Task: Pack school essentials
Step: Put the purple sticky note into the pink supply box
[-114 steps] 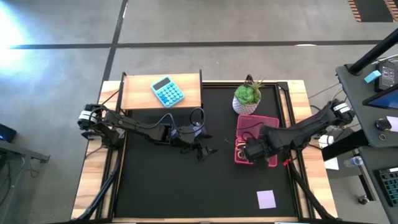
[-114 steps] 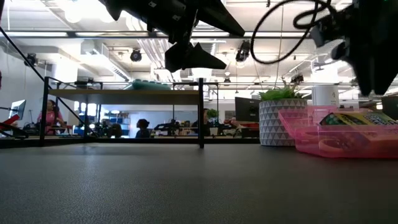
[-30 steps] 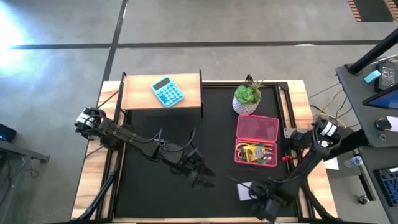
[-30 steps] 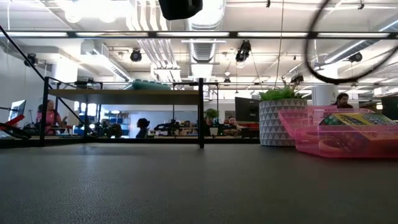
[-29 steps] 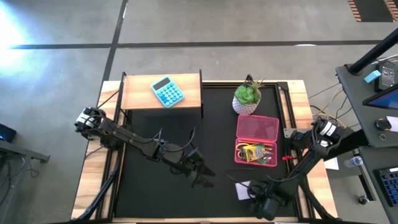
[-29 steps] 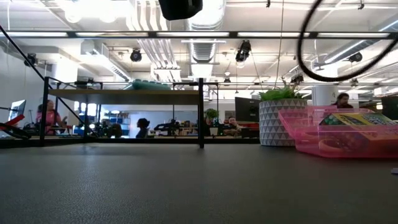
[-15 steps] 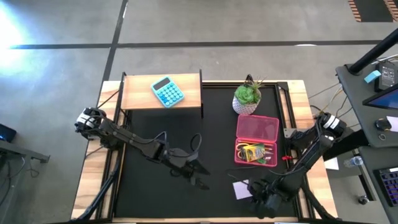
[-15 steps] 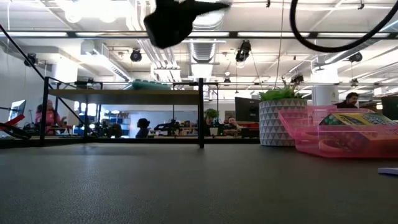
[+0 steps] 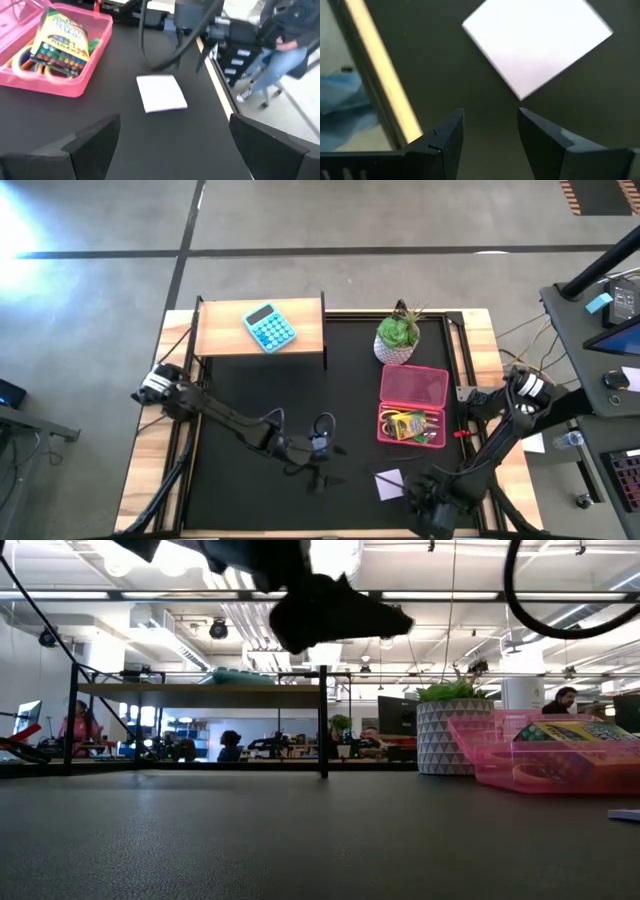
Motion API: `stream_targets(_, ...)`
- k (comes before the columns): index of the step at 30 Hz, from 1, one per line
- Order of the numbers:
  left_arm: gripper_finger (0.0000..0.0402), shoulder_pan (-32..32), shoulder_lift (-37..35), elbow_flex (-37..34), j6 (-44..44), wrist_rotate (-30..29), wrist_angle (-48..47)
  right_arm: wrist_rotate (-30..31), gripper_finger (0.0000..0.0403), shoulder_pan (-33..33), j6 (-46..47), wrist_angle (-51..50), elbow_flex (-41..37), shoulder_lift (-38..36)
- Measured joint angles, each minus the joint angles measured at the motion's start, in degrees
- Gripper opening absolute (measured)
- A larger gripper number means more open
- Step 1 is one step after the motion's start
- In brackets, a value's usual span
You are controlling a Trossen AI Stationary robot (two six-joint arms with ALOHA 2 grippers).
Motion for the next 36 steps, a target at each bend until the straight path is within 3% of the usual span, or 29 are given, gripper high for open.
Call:
stream_targets(5,0.0357,-0.38,4.36,2.47,-2.66,0.03,1.00,3.12,0.0173,0.00,4.47,0.19,0.00,0.37)
stream_targets(13,0.0357,-0.87,11.12,8.41,-11.38,0.03,0.61,3.65,0.0173,0.00,11.92,0.14,-0.02,0.37)
stream_targets(17,0.0357,-1.28,14.58,11.83,-11.22,0.00,0.65,3.63,0.0174,0.00,14.82,0.20,-0.02,0.35)
stream_targets(22,0.0357,-1.68,17.87,14.93,-3.51,-0.98,0.69,3.65,0.0173,-0.02,18.72,0.29,-0.03,0.33)
stream_targets(29,0.0357,-1.92,18.21,15.76,9.83,-10.41,0.42,3.66,0.0173,-1.31,21.13,0.29,-0.63,0.29)
stream_targets(36,0.0357,-2.02,18.21,15.73,10.99,-11.24,-2.74,3.10,0.0173,-4.64,22.44,0.76,-2.03,0.29)
